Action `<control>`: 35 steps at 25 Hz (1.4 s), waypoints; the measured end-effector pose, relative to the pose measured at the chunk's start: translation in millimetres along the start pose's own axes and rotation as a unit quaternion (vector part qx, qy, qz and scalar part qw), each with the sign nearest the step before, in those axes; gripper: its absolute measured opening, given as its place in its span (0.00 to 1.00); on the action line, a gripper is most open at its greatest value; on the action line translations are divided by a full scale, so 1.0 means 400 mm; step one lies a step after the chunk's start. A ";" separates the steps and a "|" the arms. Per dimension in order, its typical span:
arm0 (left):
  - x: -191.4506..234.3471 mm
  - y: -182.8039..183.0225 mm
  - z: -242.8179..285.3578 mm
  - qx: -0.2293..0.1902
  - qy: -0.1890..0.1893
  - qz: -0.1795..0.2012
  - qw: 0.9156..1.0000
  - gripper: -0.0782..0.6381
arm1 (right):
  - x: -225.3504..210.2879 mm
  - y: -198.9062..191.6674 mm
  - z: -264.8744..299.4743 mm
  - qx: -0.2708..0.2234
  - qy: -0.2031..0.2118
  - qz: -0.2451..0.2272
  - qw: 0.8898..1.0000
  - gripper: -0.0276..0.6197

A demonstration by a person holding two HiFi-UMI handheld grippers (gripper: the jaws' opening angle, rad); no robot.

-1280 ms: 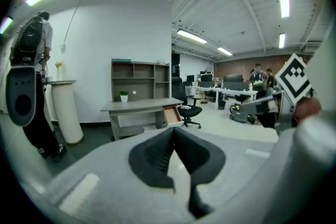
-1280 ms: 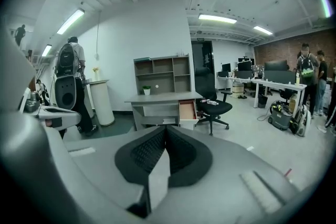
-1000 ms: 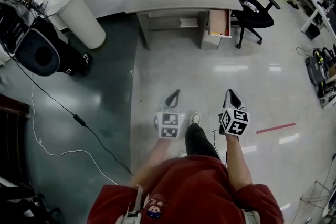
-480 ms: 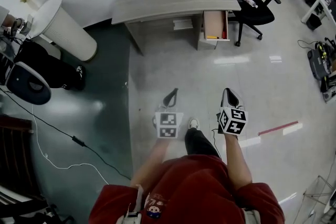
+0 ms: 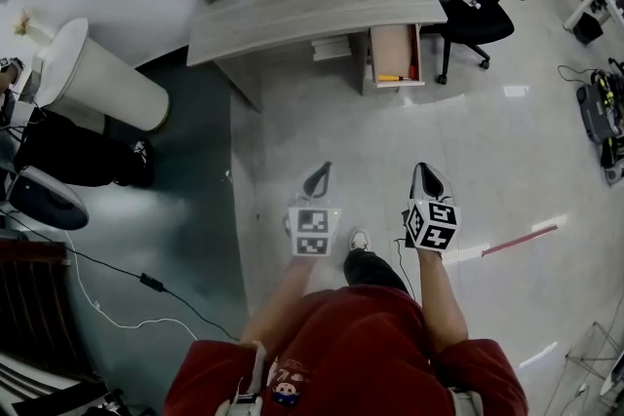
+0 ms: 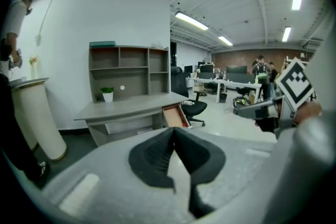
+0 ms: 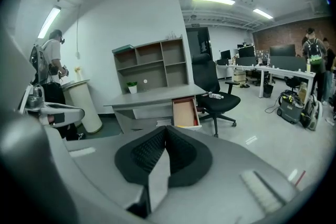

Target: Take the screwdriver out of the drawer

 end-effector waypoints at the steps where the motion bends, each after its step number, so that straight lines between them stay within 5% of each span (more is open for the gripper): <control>1: 0.001 0.011 0.025 0.001 -0.002 0.003 1.000 0.10 | -0.012 0.006 0.020 0.001 0.000 0.001 1.000 0.04; 20: 0.106 0.137 0.263 -0.003 -0.010 0.015 1.000 0.10 | -0.054 0.143 0.264 0.001 0.009 -0.015 1.000 0.05; 35: 0.406 0.326 0.559 -0.036 -0.013 -0.006 0.999 0.10 | 0.030 0.407 0.615 -0.011 0.007 -0.049 0.999 0.04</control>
Point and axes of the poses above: the fingertips, and each gripper's own axes: z forward along the fingers, x to its left, y out of its top, the point moved 2 cm from there along -z, backward along the fingers, and after that the axes turned 8 degrees about -y, right-handed, at the moved point
